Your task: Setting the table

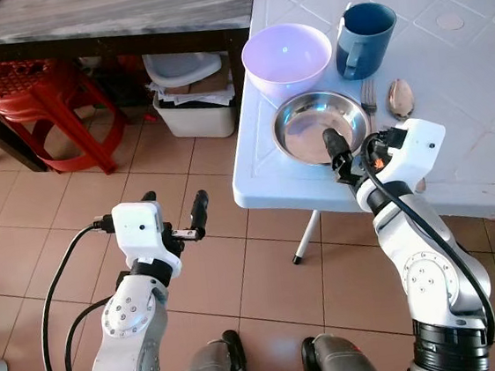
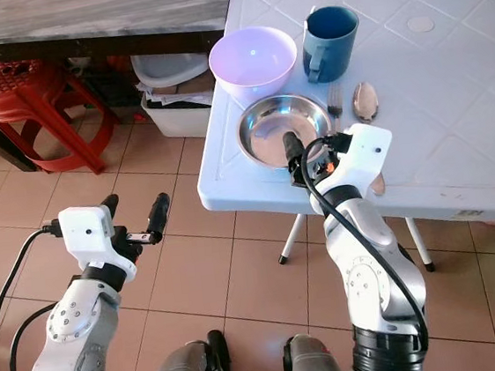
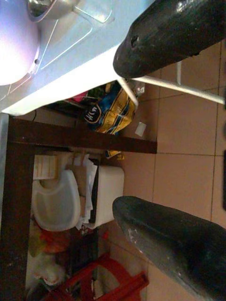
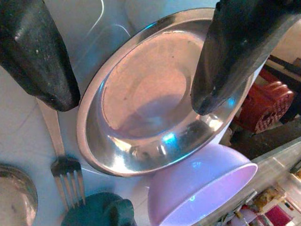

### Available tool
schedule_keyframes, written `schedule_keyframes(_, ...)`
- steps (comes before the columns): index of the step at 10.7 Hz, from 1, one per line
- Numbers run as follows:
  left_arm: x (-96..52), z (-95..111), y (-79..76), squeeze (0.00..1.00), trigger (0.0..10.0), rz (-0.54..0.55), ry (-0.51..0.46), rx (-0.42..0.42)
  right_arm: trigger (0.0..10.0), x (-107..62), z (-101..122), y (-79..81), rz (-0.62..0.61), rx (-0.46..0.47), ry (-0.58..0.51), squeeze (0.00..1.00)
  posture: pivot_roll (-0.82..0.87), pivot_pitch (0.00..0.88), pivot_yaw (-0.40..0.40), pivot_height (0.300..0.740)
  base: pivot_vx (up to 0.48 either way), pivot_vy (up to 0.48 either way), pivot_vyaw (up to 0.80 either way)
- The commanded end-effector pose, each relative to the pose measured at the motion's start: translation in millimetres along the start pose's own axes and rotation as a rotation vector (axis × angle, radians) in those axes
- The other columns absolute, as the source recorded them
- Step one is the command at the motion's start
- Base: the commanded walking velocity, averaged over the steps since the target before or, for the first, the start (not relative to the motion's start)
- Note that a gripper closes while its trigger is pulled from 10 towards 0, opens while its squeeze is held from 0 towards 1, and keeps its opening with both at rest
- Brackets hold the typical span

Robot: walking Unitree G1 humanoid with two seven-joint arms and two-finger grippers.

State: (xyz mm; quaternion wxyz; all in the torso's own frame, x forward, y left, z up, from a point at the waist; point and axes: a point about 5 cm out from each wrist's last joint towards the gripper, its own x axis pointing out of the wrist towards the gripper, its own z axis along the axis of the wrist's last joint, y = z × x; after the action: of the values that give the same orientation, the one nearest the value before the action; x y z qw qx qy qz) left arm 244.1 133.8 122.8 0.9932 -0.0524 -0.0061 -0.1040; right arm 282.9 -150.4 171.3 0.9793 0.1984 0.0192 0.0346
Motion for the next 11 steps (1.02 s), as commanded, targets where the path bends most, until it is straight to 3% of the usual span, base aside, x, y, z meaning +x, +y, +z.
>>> schedule_keyframes(1,-1.3,-1.0,-0.2,0.0,10.0,-0.002,0.007,0.01,10.0,1.6,-4.6,1.0,0.005,0.013,0.023,0.0,-0.02,0.223,0.084,0.74,0.0,0.0,0.0)
schedule_keyframes(2,-1.0,-1.0,-0.6,0.0,10.0,-0.002,0.007,0.009,3.1,4.0,-5.8,0.9,0.012,0.017,0.028,0.0,-0.02,0.224,0.084,0.74,0.0,0.0,0.0)
schedule_keyframes(3,-0.9,-1.0,-0.8,0.0,10.0,-0.001,0.006,0.008,0.0,6.3,-7.7,-0.4,0.011,0.013,0.04,0.0,-0.02,0.224,0.084,0.74,0.0,0.0,0.0)
schedule_keyframes(11,-1.1,-1.4,-1.7,0.0,10.0,-0.009,0.006,0.007,0.0,9.6,-23.4,-21.2,-0.085,0.139,0.134,0.0,-0.02,0.215,0.08,0.74,0.0,0.0,0.0)
